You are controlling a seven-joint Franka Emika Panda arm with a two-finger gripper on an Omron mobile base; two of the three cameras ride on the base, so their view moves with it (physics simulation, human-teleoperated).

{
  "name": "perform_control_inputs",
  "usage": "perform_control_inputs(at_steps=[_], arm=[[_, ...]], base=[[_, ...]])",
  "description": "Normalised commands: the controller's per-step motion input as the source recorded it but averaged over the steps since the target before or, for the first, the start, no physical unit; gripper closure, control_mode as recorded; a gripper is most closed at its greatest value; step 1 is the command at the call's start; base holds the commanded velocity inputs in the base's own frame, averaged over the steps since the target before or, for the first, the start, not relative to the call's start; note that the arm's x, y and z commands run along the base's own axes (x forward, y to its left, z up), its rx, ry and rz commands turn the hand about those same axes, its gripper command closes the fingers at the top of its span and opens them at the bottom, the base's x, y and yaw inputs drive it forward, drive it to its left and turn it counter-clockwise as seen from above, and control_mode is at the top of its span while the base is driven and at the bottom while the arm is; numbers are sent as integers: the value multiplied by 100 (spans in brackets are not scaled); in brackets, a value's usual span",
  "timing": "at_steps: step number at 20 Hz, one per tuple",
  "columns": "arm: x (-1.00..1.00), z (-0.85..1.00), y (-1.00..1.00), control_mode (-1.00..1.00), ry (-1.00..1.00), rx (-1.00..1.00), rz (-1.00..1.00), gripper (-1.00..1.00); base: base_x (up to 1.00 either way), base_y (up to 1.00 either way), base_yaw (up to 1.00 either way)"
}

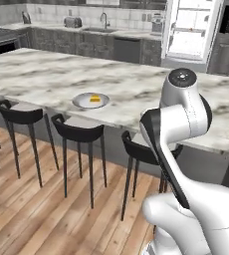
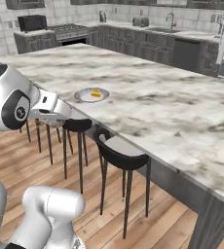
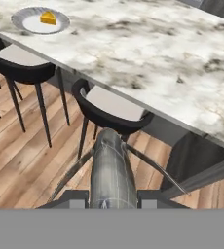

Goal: Take the cheese, fish, and carrot from the fridge and place them on the plate on the dining counter to create an appetizer plate.

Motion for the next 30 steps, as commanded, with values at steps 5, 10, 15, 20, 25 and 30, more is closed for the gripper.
perform_control_inputs(at_steps=[5, 10, 15, 20, 25, 30], arm=[[0, 0, 0, 100, 0, 0, 0, 100], [0, 0, 0, 100, 0, 0, 0, 100], [0, 0, 0, 100, 0, 0, 0, 100], [0, 0, 0, 100, 0, 0, 0, 100], [0, 0, 0, 100, 0, 0, 0, 100], [0, 0, 0, 100, 0, 0, 0, 100]], base=[[37, 99, -44], [36, 93, -43], [36, 92, -41], [39, 85, -39], [56, 68, -35], [77, 46, -27]])
